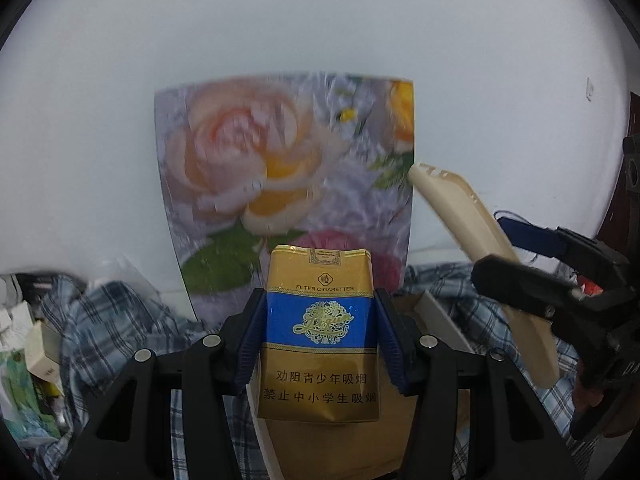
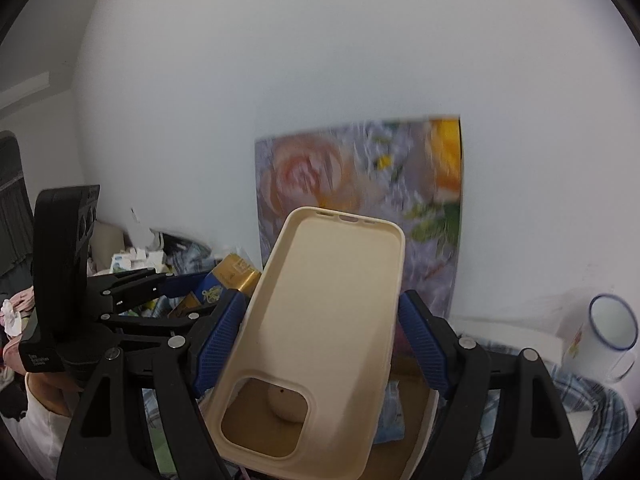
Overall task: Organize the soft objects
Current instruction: 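Carry the cigarette pack and phone case with both tools over the box, then lower both items into the box and open both tools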
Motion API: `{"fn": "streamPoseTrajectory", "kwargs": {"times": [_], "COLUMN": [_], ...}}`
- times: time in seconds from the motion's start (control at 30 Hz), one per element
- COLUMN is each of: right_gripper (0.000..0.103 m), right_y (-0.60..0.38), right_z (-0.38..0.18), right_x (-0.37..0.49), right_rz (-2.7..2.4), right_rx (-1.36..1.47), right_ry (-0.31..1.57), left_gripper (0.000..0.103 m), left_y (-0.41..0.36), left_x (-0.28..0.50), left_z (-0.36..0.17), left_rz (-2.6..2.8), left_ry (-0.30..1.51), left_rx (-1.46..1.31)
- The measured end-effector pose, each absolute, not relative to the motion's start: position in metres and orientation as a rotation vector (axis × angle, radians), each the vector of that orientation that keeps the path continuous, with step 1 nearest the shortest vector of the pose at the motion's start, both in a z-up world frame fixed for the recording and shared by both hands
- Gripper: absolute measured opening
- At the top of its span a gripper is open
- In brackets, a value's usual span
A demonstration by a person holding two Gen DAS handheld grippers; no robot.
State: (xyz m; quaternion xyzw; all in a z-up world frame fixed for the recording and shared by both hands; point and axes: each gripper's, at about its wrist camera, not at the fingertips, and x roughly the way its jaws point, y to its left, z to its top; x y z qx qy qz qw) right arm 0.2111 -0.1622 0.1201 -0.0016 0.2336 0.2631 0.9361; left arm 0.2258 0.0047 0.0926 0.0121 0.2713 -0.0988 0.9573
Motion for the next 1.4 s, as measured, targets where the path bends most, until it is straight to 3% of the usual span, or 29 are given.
{"fn": "streamPoseTrajectory", "kwargs": {"times": [0.53, 1.4], "right_gripper": [0.078, 0.079], "right_y": [-0.152, -0.147], "right_z": [0.043, -0.003], "right_x": [0.256, 0.278], "right_rz": [0.528, 0.475], "right_rx": [-0.024, -0.081], "right_ry": [0.701, 0.87], "left_gripper": [0.055, 0.055], "left_y": [0.004, -0.006], "left_x": [0.265, 0.284], "left_z": [0.037, -0.014], "left_rz": [-0.179, -0.17], "left_ry": [0.715, 0.847], "left_rx": [0.026, 0.047]}}
